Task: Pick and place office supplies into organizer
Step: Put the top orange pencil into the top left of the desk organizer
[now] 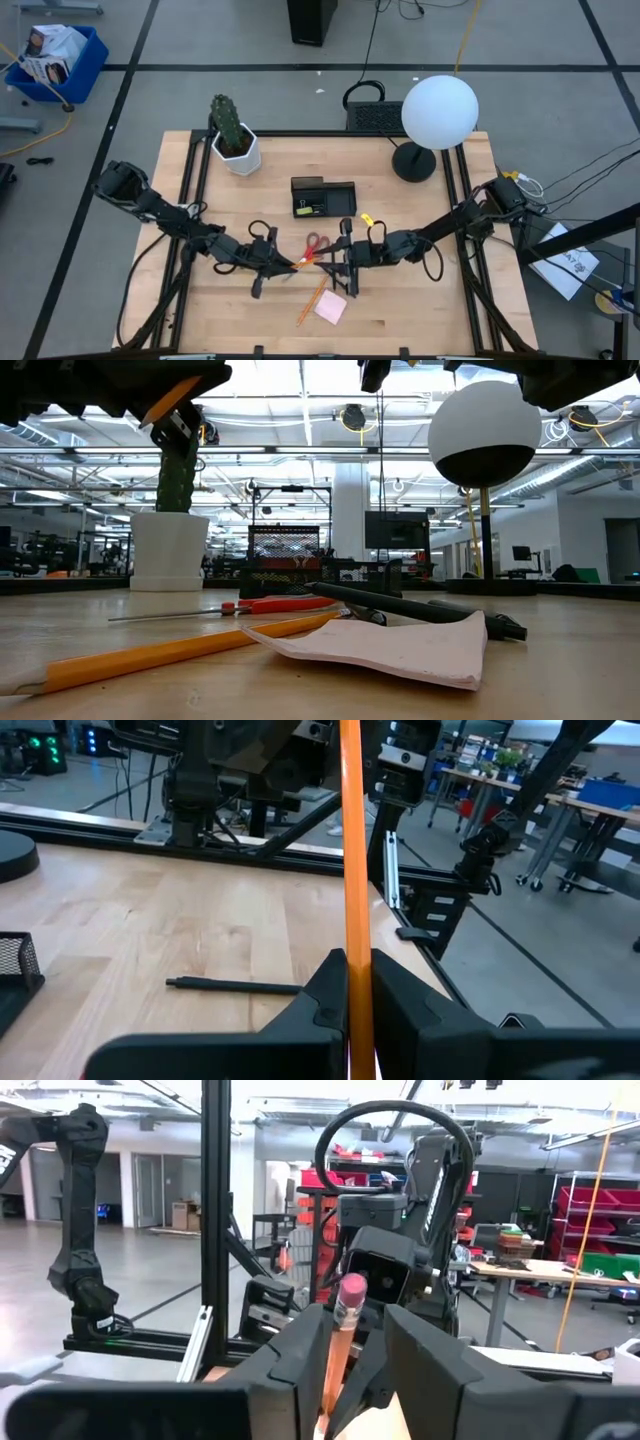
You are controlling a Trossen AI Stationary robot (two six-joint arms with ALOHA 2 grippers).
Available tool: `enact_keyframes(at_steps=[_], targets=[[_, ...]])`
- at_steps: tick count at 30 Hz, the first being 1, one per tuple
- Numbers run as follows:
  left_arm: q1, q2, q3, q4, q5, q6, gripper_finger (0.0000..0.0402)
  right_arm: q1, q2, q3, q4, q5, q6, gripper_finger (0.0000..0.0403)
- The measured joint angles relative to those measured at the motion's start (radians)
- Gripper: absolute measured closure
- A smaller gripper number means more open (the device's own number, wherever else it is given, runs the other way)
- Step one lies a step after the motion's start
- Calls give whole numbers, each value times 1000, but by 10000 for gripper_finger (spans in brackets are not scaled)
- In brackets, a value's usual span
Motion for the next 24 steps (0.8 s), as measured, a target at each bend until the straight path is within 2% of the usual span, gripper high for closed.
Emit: enact_keyframes(at_steps=[5,11,14,20,24], targets=[[3,0,0,-6,1,-2,380,0,0,0,0,0,-2,319],[2,0,0,-10,-1,-14,380,0,0,0,0,-44,-1,386],[4,0,0,-10,-1,-16,376,-1,0,0,0,-46,-1,386],[21,0,0,-43,-64,-121,323,0,0,0,-14,7,-26,388],[52,-32,2,-142,-60,-162,276,4,0,-1,-17,39,-45,388]])
